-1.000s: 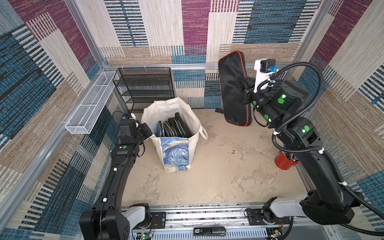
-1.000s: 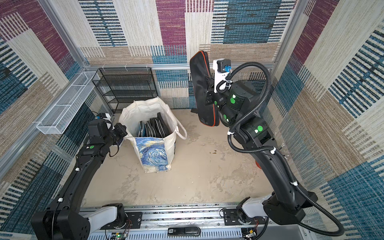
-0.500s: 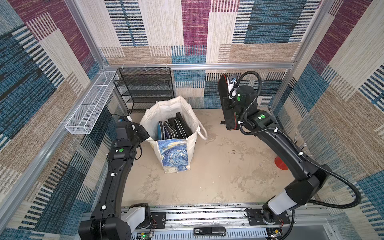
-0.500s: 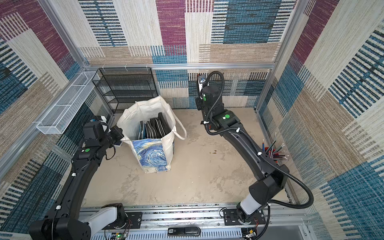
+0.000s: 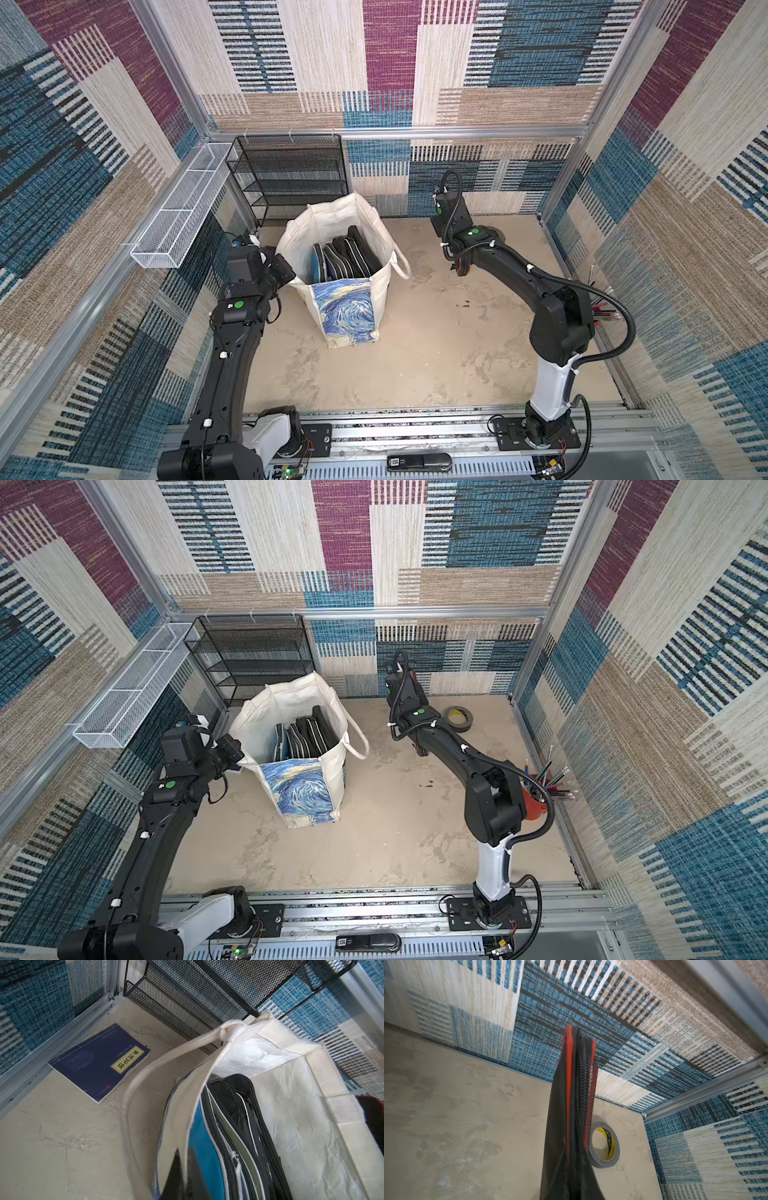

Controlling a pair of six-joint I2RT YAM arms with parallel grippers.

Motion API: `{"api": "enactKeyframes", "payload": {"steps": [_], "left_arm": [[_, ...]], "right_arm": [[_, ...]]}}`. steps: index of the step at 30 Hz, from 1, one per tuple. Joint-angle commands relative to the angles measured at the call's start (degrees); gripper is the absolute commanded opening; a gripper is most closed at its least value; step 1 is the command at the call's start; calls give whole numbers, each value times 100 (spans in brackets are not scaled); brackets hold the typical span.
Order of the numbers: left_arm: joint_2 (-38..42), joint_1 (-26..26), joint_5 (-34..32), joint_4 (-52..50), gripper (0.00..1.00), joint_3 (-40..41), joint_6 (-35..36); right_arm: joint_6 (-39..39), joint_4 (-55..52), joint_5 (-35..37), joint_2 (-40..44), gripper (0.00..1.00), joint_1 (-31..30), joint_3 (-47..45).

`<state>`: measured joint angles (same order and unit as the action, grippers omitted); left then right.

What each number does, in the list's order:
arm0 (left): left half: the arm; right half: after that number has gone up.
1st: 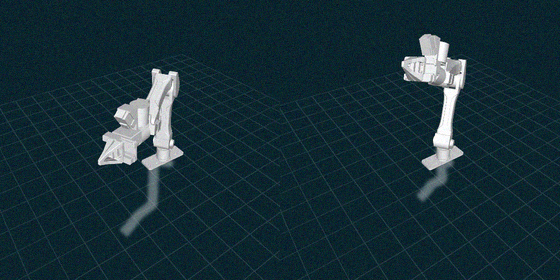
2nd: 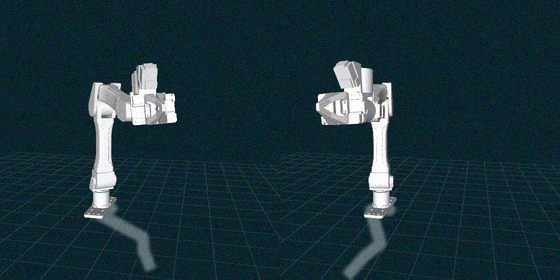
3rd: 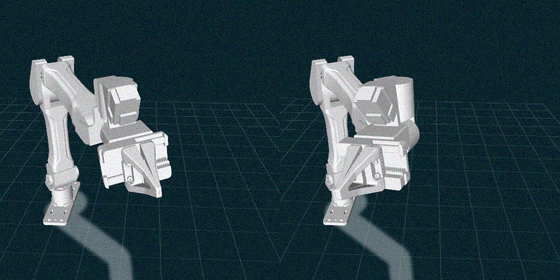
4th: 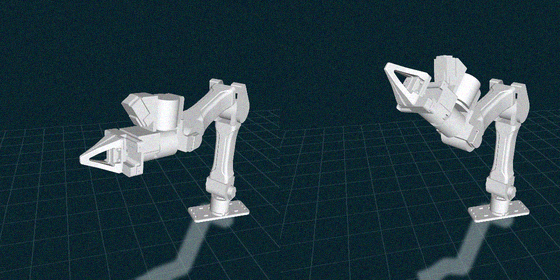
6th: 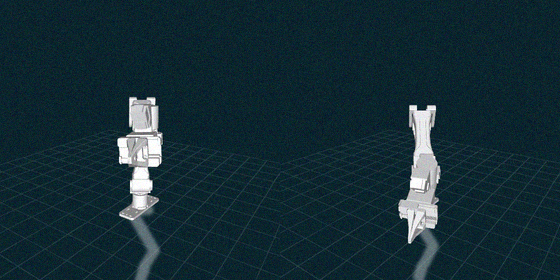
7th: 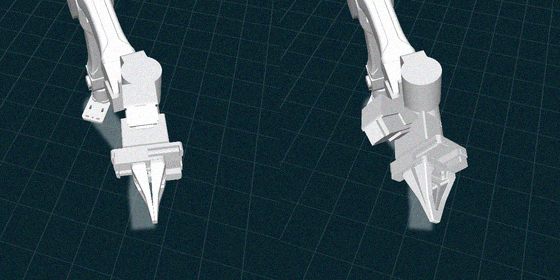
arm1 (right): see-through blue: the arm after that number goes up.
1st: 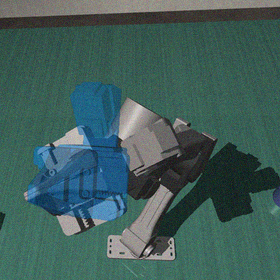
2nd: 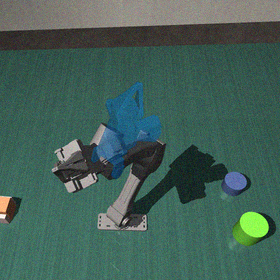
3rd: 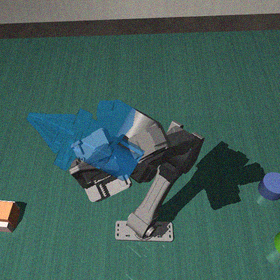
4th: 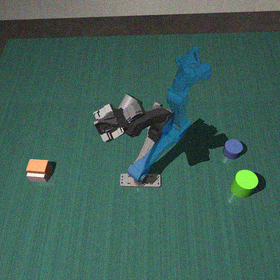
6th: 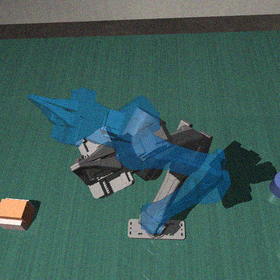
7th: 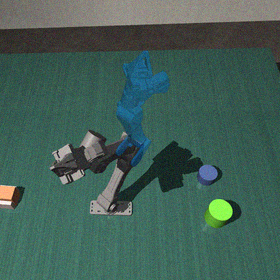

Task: Remove the ping pong set from the canvas bag
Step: Place the ping pong set at the center of the board.

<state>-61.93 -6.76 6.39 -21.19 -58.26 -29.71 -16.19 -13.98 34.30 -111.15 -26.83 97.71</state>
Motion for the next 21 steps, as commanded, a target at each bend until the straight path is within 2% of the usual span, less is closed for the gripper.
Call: {"api": "enactKeyframes", "payload": {"steps": [1, 5, 21], "left_arm": [[16, -33, -80, 204, 0, -25, 180], [-21, -43, -56, 208, 0, -47, 155], [-82, -81, -162, 109, 0, -168, 218]], "right_arm": [[-113, 713, 229, -235, 0, 103, 70], [15, 604, 62, -722, 0, 197, 265], [1430, -30, -1990, -1792, 0, 248, 918]]}}
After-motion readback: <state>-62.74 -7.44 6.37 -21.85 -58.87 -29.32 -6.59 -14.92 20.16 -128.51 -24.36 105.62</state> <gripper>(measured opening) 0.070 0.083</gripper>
